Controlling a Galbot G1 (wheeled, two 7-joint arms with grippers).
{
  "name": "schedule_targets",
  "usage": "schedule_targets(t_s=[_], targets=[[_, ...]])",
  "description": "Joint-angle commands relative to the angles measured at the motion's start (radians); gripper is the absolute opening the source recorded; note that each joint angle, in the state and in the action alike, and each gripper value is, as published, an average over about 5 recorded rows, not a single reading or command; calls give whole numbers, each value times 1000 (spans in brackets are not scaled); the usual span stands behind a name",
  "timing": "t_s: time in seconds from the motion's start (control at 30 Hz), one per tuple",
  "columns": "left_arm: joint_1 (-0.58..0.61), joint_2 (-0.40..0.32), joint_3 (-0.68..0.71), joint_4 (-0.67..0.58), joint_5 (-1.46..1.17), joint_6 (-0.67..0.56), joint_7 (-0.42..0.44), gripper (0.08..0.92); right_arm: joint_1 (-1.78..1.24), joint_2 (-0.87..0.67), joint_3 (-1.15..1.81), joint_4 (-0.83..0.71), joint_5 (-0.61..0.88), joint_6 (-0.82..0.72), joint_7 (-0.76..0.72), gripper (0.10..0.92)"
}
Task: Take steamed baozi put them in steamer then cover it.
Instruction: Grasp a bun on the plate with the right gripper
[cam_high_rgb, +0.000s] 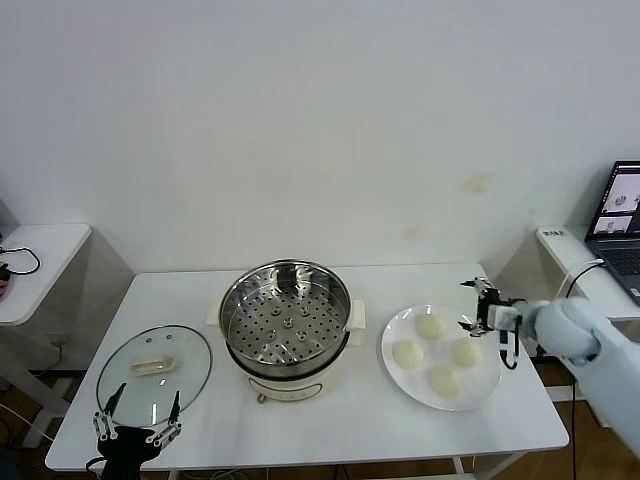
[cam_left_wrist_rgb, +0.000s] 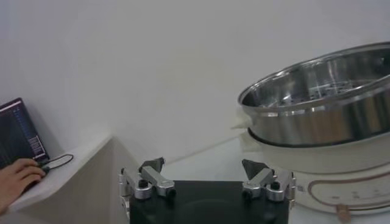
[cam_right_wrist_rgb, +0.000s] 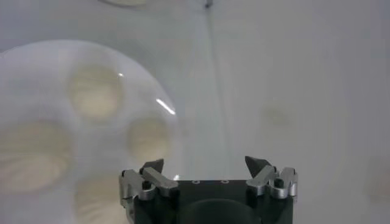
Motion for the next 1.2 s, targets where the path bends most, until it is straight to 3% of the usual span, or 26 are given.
schedule_targets(t_s=[0.03,0.47,1.1,1.2], targets=[[-7,1,-9,-2,9,8,2,823,323,81,-382,-244,57,10,-196,823],[-8,-7,-30,-1,7,9,5,823,312,299,-378,-456,-17,25,-159,823],[-12,-9,-57,9,7,4,1,823,303,392,-359,-567,-73,22,-90,821],[-13,-9,-57,9,7,4,2,823,301,388,-362,-560,-75,18,-95,787]])
